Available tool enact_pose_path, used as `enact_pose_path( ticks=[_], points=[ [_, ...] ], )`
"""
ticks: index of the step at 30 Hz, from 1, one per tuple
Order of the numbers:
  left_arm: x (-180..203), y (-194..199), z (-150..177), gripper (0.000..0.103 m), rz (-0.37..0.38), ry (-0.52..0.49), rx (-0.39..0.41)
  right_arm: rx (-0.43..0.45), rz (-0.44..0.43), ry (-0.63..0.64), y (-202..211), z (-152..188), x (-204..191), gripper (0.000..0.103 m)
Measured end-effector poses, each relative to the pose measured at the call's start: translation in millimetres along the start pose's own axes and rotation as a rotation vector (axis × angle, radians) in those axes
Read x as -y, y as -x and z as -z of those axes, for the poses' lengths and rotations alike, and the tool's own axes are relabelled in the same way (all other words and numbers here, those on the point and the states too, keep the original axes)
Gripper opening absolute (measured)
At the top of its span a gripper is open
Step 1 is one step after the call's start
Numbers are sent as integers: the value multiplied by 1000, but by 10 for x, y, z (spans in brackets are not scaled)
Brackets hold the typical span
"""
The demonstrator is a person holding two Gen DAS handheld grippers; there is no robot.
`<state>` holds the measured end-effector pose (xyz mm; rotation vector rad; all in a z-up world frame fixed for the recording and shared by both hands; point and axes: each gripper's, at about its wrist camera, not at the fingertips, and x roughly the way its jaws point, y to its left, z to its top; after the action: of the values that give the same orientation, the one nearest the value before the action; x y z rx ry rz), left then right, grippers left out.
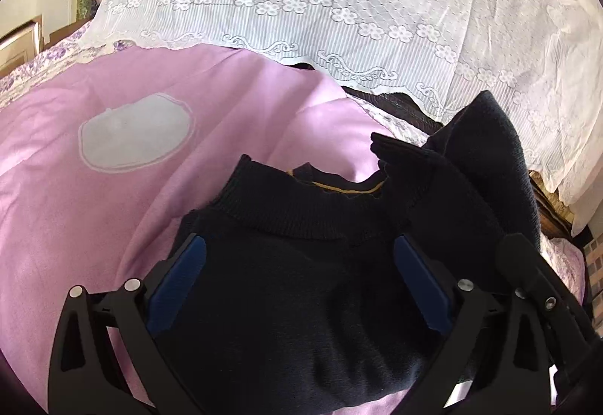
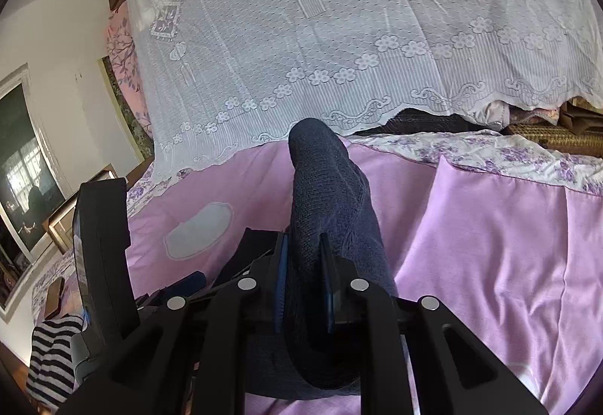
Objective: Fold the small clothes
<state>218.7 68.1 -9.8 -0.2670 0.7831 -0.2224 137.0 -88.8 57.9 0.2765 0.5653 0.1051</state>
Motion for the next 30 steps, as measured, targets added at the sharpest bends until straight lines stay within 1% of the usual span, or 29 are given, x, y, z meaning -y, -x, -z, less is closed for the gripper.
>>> enact_pose_path(
  ticks=[2,3,4,7,9,10,12,13,14,16,17,18,19,20,22,23,24,25,27,29,30],
  points=[
    [-194,27,-11,95,26,45,-6,-9,-4,18,-51,4,-185,16],
    [-284,48,-16,94,34,62,-7,-11,-10,26,-74,9,-271,11],
    [-356,67,-21,92,32,69,-6,-15,-20,35,-99,21,-369,11],
    [-548,127,-35,89,-5,82,15,-29,-33,48,-196,64,-599,9],
    [-679,87,1,90,-46,80,15,-68,-50,40,-329,115,-666,9],
    [-753,10,40,90,-51,91,-11,-92,-60,28,-414,166,-673,9],
    [-887,-187,113,90,-49,122,-96,-133,-61,7,-579,296,-646,9],
    [-917,-299,156,90,-60,132,-140,-157,-58,-1,-656,362,-613,9],
    [-937,-340,191,90,-74,127,-159,-175,-62,-10,-705,410,-573,9],
    [-870,-323,186,90,-94,94,-142,-182,-106,-38,-700,434,-478,11],
    [-859,-291,169,91,-66,94,-133,-179,-140,-59,-661,418,-420,12],
    [-880,-274,155,93,-18,108,-132,-175,-182,-80,-604,389,-361,12],
    [-900,-261,148,95,13,128,-137,-167,-219,-93,-542,356,-315,12],
    [-932,-258,145,95,29,147,-144,-156,-247,-95,-464,328,-282,12],
    [-993,-251,154,95,56,178,-157,-132,-270,-55,-276,294,-249,13],
    [-1018,-242,149,95,75,195,-162,-118,-264,-20,-171,293,-247,16],
    [-1045,-223,148,95,98,217,-167,-102,-255,17,-63,302,-242,28],
    [-1046,-220,140,95,130,241,-171,-82,-240,60,56,323,-234,43],
    [-1042,-189,133,95,195,284,-179,-15,-195,147,307,400,-179,57],
    [-995,-153,117,95,216,285,-179,61,-100,235,539,498,-68,59],
    [-941,-148,114,95,213,272,-179,87,-55,262,618,539,8,64]
  ],
)
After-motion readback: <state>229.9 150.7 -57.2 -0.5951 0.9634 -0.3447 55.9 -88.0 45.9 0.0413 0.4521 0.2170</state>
